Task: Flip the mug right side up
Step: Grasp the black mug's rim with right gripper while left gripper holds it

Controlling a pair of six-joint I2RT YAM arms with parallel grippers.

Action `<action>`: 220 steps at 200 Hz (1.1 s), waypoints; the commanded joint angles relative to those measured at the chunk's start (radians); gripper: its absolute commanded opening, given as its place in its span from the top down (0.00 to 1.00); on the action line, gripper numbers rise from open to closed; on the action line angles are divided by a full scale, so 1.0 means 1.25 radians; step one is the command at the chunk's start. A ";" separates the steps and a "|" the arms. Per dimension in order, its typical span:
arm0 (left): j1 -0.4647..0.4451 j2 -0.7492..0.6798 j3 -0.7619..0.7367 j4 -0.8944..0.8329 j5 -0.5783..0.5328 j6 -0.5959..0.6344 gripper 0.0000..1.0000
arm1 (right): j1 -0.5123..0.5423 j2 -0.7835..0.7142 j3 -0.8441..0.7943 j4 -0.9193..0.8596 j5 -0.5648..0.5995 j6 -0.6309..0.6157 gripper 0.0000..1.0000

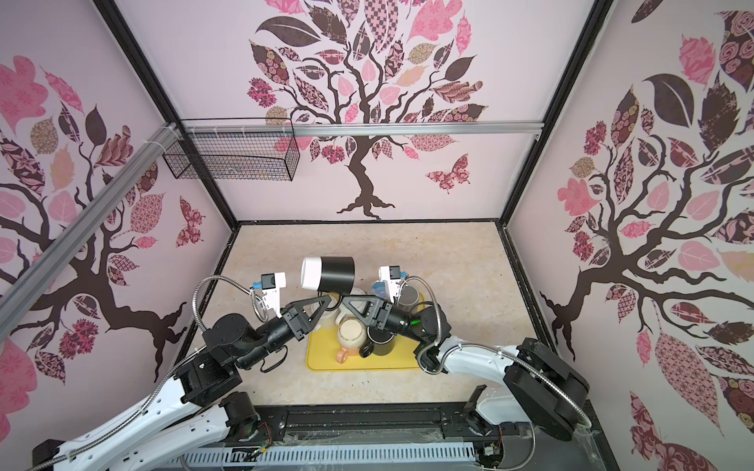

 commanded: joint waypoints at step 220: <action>0.002 0.024 -0.076 0.044 0.010 -0.016 1.00 | -0.046 0.086 0.160 -0.009 0.052 0.067 1.00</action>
